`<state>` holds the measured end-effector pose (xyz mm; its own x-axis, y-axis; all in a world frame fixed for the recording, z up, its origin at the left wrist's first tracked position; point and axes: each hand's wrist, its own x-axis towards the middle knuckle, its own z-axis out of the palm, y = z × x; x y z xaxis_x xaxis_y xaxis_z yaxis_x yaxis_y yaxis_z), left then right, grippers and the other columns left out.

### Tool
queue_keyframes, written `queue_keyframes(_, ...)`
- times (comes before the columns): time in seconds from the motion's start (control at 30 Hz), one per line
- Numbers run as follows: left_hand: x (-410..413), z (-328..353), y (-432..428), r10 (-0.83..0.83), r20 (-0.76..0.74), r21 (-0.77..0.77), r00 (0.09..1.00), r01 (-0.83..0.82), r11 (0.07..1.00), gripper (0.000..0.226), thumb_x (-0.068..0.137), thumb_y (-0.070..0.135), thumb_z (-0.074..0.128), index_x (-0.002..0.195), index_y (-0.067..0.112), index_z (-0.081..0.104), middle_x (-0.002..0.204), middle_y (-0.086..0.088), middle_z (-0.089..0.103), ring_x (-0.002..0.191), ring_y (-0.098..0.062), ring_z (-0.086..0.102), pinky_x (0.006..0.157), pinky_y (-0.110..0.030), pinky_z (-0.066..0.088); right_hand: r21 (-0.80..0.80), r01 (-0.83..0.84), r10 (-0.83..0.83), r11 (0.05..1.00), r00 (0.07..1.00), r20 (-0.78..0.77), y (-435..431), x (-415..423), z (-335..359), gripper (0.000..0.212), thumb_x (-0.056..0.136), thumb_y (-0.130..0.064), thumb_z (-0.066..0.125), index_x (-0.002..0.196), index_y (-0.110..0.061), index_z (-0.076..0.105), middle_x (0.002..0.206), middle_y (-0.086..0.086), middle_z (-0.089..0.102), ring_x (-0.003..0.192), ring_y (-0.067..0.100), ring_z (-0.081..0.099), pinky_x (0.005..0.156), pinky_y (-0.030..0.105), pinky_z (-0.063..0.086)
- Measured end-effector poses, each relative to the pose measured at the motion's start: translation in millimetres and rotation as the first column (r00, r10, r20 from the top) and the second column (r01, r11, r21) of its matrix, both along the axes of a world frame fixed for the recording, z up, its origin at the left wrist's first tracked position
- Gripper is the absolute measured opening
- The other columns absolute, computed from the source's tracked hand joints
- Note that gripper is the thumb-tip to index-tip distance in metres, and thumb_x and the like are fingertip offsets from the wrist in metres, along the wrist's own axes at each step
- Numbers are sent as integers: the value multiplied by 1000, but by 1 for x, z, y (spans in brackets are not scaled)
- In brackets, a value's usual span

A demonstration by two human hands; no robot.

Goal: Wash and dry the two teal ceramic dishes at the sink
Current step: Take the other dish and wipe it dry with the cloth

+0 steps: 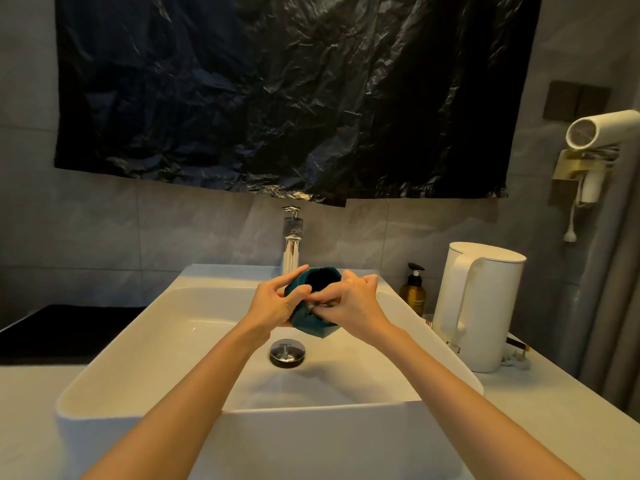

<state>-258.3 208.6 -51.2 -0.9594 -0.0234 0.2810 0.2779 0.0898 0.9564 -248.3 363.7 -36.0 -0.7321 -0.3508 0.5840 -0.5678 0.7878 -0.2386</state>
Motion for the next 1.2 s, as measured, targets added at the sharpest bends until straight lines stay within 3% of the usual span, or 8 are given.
queue_keyframes(0.13, 1, 0, 1, -6, -5, 25, 1000, 6, 1000, 40, 88, 23, 61, 128, 29, 55, 120, -3, 59, 98, -20, 58, 58, -25, 56, 15, -10, 10, 1000, 1000, 6, -5, -3, -1, 20, 89, -30, 63, 105, -38, 71, 110, -14, 66, 106, 11, 40, 81, 32, 19)
queue_keyframes(0.27, 0, -1, -2, 40, -4, 8, 999, -40, 999, 40, 89, 21, 61, 128, 28, 56, 123, -3, 58, 104, -22, 56, 62, -25, 56, 340, -67, 50, 938, 997, 58, 6, -4, 10, 20, 90, -27, 62, 106, -34, 70, 117, -16, 60, 116, 14, 34, 81, 31, 15)
queue_keyframes(0.47, 0, -3, 2, -15, 13, -50, 1000, 15, 999, 41, 89, 20, 60, 129, 30, 54, 123, -3, 56, 102, -20, 53, 59, -22, 55, 655, 122, -65, 746, 992, -109, 11, 6, 20, 35, 86, -36, 63, 119, -25, 64, 120, 1, 48, 115, 23, 31, 81, 27, 22)
queue_keyframes(0.57, 0, -3, 1, 10, 9, -57, 1000, -9, 998, 40, 89, 20, 60, 128, 29, 56, 125, -3, 57, 103, -19, 53, 61, -21, 54, 561, 1, 29, 828, 999, -44, 11, 6, 17, 25, 90, -30, 60, 114, -28, 68, 120, -7, 55, 111, 17, 32, 81, 29, 21)
queue_keyframes(0.67, -1, -2, 0, 21, 9, -40, 1000, -21, 999, 39, 89, 21, 60, 128, 29, 56, 125, -3, 57, 104, -20, 55, 60, -22, 55, 346, -111, 117, 932, 993, 4, 7, -1, 5, 19, 91, -26, 60, 105, -31, 72, 113, -14, 65, 108, 11, 39, 81, 33, 21)
queue_keyframes(0.83, 3, 0, 1, -26, 26, -20, 999, 26, 999, 39, 90, 25, 59, 128, 29, 55, 115, 0, 57, 97, -18, 55, 56, -21, 55, 58, 75, -70, 995, 994, -82, -6, -9, -2, 19, 89, -33, 61, 105, -40, 70, 103, -6, 59, 100, 21, 39, 80, 29, 30)
queue_keyframes(1.1, 4, 0, 4, 13, -4, 9, 1000, -13, 1000, 40, 89, 20, 60, 128, 26, 55, 114, 0, 55, 100, -19, 52, 56, -20, 54, 218, 295, -257, 930, 949, -184, 6, 3, -1, 30, 96, -39, 47, 124, -37, 59, 115, 0, 54, 106, 22, 36, 84, 28, 32)
queue_keyframes(1.2, 3, -3, 5, 20, -14, -16, 1000, -21, 1000, 40, 89, 19, 61, 128, 26, 56, 119, -2, 57, 101, -19, 54, 58, -21, 55, 291, 233, -206, 928, 971, -120, 3, 7, -1, 28, 95, -39, 50, 118, -33, 65, 110, -2, 62, 105, 16, 40, 85, 32, 26)
